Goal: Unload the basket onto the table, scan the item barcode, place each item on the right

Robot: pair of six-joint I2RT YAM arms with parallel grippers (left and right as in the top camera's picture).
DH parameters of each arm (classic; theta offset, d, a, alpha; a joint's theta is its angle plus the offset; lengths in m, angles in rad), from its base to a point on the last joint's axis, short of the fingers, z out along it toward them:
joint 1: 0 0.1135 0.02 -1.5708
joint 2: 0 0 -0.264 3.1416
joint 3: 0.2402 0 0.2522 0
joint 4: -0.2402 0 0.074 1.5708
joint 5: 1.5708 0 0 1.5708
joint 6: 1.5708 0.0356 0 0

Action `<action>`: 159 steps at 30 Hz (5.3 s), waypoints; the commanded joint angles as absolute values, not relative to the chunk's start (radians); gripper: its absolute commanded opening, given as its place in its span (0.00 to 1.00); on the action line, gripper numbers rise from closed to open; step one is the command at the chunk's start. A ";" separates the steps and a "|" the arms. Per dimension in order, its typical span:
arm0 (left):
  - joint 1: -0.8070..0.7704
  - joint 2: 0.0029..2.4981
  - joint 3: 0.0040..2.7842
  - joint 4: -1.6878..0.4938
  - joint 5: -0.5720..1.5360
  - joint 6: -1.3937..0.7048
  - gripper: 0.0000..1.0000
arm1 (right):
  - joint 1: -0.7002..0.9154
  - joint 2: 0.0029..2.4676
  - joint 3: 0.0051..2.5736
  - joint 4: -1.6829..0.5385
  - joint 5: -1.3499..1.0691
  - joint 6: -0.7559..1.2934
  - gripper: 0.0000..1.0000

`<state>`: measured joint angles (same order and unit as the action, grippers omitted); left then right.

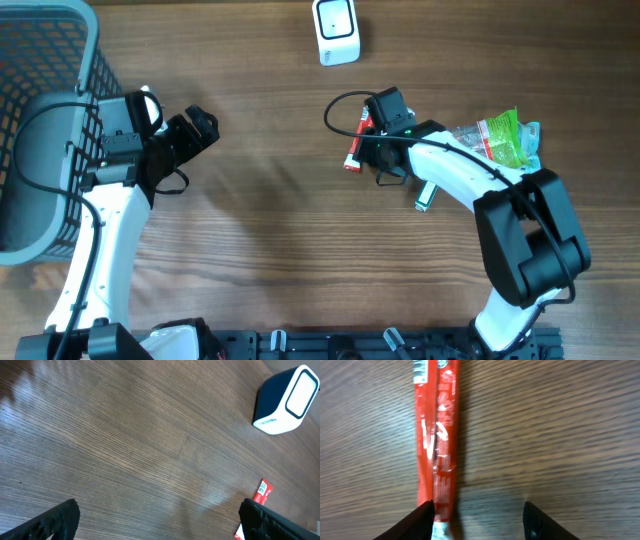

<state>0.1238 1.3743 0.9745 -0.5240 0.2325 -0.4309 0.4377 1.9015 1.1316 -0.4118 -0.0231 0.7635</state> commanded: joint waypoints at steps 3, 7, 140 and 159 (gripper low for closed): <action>0.127 1.378 0.974 -0.521 0.234 -0.422 1.00 | 0.476 1.885 1.125 -0.391 -0.049 0.815 0.57; 0.127 1.378 0.974 -0.521 0.234 -0.422 1.00 | 0.492 1.900 1.125 -0.378 0.001 0.811 0.57; 0.127 1.378 0.974 -0.521 0.234 -0.422 0.99 | 0.347 1.960 1.171 -0.548 -0.205 0.260 0.04; 0.127 1.378 0.974 -0.521 0.234 -0.422 1.00 | 0.282 1.578 1.214 -0.884 -0.398 -0.168 0.04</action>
